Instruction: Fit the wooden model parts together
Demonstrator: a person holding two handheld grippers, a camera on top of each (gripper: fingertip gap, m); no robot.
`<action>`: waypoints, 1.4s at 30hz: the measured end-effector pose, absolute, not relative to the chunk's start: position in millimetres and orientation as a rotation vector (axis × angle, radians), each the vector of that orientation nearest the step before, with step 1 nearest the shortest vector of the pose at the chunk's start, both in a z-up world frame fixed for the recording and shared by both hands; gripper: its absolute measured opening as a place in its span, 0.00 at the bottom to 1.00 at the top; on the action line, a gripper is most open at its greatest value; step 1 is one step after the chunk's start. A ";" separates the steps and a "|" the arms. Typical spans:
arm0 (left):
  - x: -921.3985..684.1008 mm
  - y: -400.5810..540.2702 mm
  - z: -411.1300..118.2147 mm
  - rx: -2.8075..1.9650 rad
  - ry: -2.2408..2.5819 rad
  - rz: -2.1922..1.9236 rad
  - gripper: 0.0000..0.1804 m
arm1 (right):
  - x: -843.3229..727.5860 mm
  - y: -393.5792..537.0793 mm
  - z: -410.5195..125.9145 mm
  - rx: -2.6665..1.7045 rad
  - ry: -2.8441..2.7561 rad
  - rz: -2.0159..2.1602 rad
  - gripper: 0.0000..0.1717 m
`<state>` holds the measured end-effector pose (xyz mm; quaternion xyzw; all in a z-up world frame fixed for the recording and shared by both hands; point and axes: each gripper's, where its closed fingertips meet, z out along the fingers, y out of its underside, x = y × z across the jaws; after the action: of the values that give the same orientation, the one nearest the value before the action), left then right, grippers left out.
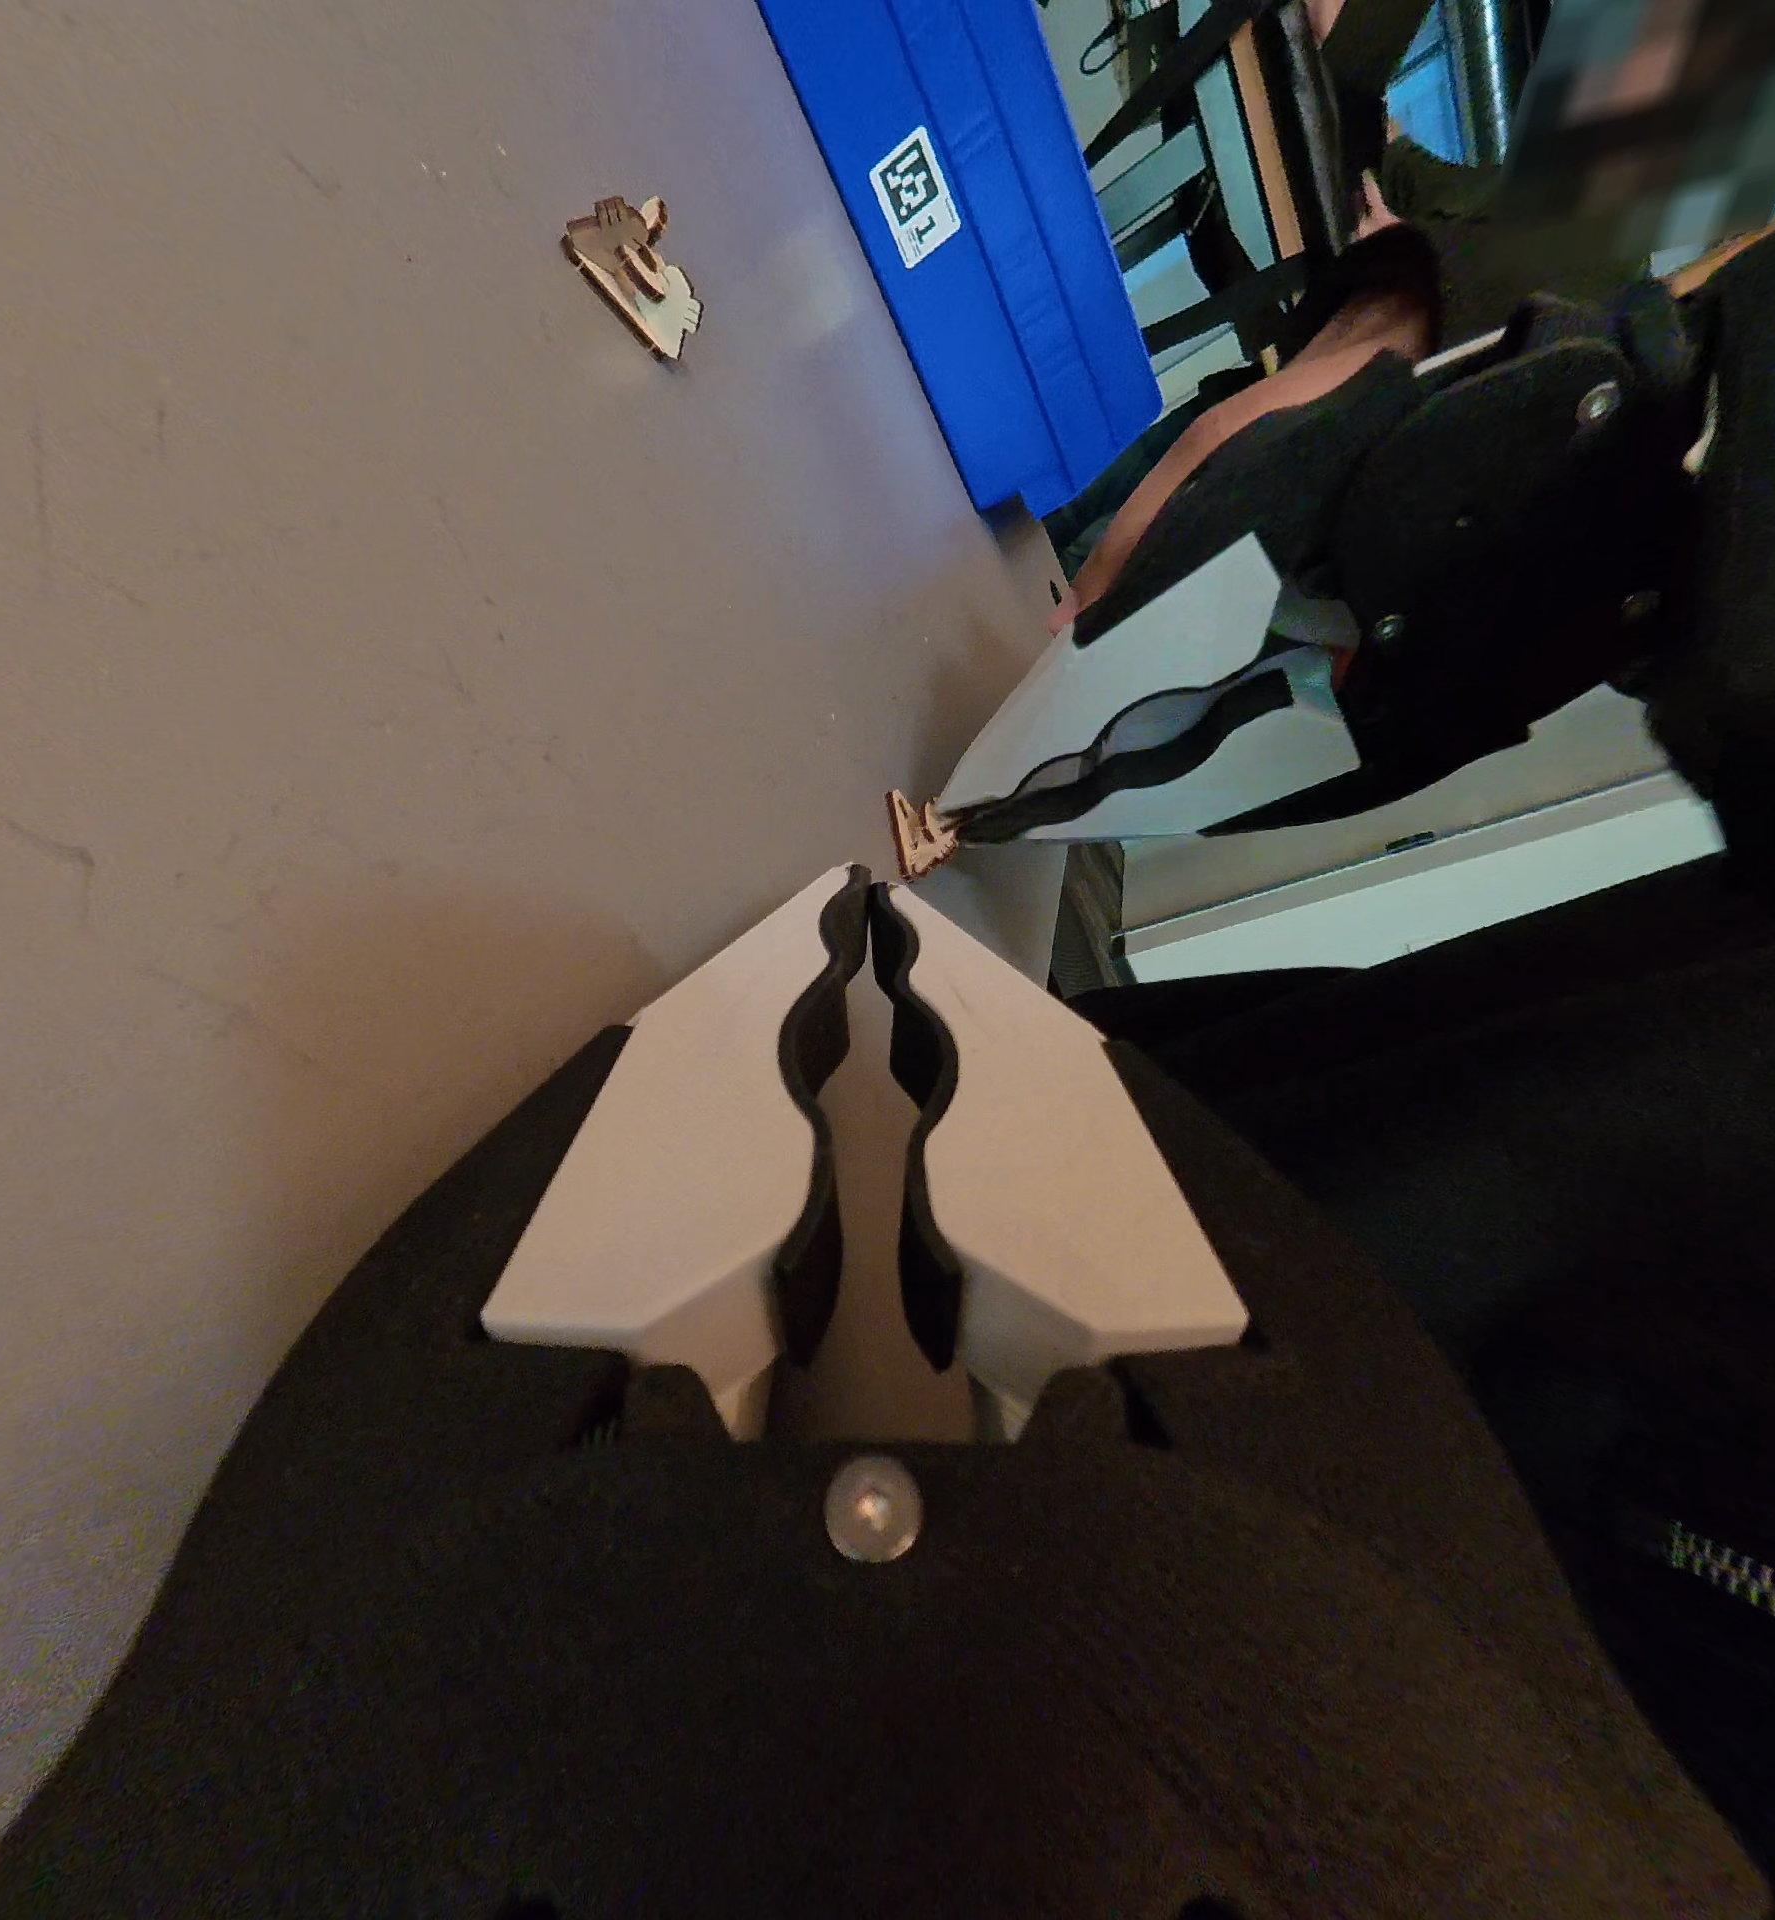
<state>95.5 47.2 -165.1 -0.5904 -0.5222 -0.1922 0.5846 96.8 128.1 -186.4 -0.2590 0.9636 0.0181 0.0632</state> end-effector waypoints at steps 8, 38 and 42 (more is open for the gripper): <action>96.6 49.5 -165.6 -1.406 -1.204 -0.428 0.00 | 85.5 118.1 -157.1 -0.489 3.005 -0.284 0.15; 96.4 111.9 -144.2 -1.599 -0.946 -0.088 0.05 | 106.6 133.6 -180.7 0.248 3.085 -1.589 0.14; 96.2 114.3 -150.9 -1.618 -0.974 -0.145 0.05 | 102.3 135.2 -175.3 0.307 3.064 -1.643 0.15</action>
<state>96.2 114.3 -150.9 -0.6934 -0.4174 -0.0623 0.5841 102.3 135.2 -175.3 0.0867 0.8645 -0.4636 -0.1735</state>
